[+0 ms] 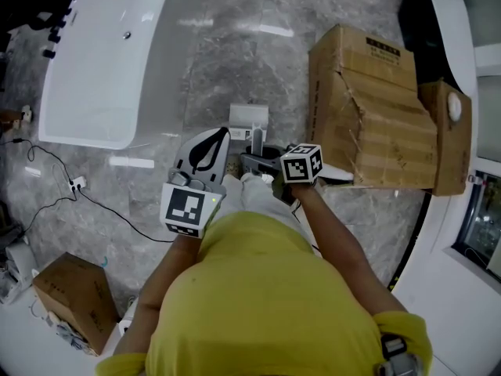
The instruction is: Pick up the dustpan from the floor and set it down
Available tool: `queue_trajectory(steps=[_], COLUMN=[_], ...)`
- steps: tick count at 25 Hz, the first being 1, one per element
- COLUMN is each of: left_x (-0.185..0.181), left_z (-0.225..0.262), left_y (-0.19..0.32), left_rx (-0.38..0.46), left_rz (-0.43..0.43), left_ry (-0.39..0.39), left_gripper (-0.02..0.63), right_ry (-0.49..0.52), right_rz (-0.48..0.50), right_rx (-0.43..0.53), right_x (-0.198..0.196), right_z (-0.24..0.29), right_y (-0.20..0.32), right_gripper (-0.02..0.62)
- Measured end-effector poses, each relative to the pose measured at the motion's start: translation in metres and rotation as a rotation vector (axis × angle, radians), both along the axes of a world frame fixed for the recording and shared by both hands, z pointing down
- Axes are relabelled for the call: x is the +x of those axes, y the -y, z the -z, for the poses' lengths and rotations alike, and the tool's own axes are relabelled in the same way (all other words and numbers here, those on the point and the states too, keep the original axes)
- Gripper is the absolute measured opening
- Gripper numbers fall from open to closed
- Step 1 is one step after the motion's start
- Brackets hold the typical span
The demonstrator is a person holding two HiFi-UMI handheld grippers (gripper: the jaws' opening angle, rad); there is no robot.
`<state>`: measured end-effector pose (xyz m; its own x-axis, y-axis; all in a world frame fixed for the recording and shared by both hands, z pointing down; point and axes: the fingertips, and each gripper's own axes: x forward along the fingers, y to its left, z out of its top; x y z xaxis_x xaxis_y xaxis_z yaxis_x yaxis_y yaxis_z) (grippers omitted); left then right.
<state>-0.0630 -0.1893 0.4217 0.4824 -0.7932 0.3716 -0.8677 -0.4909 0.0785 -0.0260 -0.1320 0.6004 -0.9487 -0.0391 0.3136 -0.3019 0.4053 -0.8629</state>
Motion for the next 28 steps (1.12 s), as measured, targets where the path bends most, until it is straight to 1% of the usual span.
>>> queue_trajectory(steps=[3,12,18,22,28], left_x=[-0.003,-0.003,0.005,0.010,0.009], left_z=[0.000,0.005,0.003,0.006,0.009], left_y=[0.003,0.010,0.011,0.012,0.016], left_rx=[0.000,0.015,0.017,0.024,0.038], left_rz=[-0.003,-0.032,-0.059,-0.076,-0.080], left_ry=[-0.001,-0.010,-0.019,-0.023,-0.023], left_gripper=[0.000,0.000,0.000,0.000,0.000], right_ry=[-0.003,0.091,0.110,0.138,0.162], right_rz=[-0.004,-0.071,-0.052,-0.060,-0.062], right_rx=[0.022,0.053,0.096,0.128,0.172], right_x=[0.000,0.002,0.008,0.010,0.007], right_z=[0.006,0.068,0.110,0.141,0.180], right_y=[0.005,0.024,0.018,0.018,0.024], right_gripper=[0.161,0.170,0.178,0.181,0.189])
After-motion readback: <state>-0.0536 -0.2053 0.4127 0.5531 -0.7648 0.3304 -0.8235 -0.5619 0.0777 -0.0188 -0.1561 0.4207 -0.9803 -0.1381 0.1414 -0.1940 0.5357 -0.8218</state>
